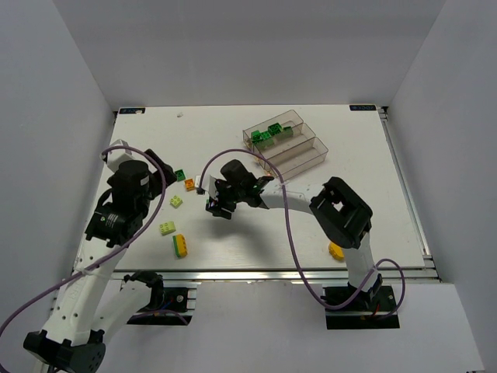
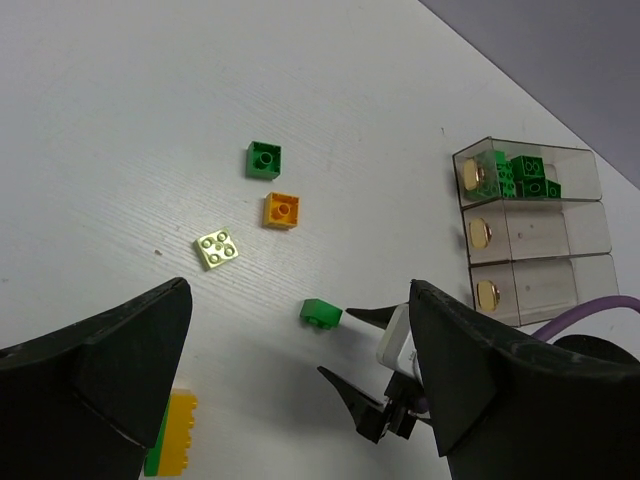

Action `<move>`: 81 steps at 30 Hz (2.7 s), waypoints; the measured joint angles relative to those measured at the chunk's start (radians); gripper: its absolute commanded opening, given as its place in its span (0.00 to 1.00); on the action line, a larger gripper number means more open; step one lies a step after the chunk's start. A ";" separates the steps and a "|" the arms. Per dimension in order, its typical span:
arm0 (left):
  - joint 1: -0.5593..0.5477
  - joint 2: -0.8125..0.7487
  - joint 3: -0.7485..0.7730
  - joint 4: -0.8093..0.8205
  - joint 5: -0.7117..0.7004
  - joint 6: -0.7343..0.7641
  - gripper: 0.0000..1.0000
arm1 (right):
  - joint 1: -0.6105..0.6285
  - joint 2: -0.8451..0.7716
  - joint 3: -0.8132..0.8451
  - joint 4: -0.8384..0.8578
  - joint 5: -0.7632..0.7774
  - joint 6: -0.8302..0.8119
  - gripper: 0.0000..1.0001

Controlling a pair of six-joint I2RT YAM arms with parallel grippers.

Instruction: Sort the legos into containers by color

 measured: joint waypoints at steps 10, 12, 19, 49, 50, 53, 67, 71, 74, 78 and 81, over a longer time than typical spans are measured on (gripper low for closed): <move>0.000 -0.069 -0.046 -0.019 0.036 -0.047 0.98 | 0.000 0.059 0.020 0.025 -0.027 -0.023 0.68; 0.000 -0.075 -0.047 -0.021 0.040 -0.054 0.98 | 0.000 0.074 0.028 0.028 -0.026 -0.023 0.68; 0.000 -0.106 -0.087 -0.030 0.058 -0.085 0.98 | -0.009 0.127 0.089 0.031 -0.021 -0.016 0.70; 0.000 -0.106 -0.113 -0.005 0.061 -0.099 0.98 | -0.032 0.201 0.207 -0.022 -0.175 -0.217 0.18; 0.000 -0.105 -0.117 -0.005 0.061 -0.098 0.98 | -0.032 0.201 0.214 -0.037 -0.180 -0.214 0.14; 0.000 -0.098 -0.124 -0.003 0.061 -0.098 0.98 | -0.032 0.201 0.230 -0.072 -0.190 -0.219 0.03; 0.000 -0.145 -0.243 0.100 0.069 -0.112 0.98 | -0.106 0.005 0.169 -0.264 -0.232 -0.188 0.00; 0.000 -0.126 -0.256 0.128 0.093 -0.114 0.98 | -0.161 -0.101 0.169 -0.309 -0.239 -0.154 0.00; 0.000 -0.105 -0.256 0.156 0.117 -0.114 0.98 | -0.199 -0.167 0.169 -0.327 -0.233 -0.126 0.00; 0.000 -0.080 -0.264 0.193 0.156 -0.114 0.98 | -0.233 -0.220 0.156 -0.328 -0.205 -0.086 0.00; 0.000 -0.074 -0.290 0.217 0.179 -0.116 0.98 | -0.264 -0.226 0.154 -0.323 -0.182 -0.038 0.00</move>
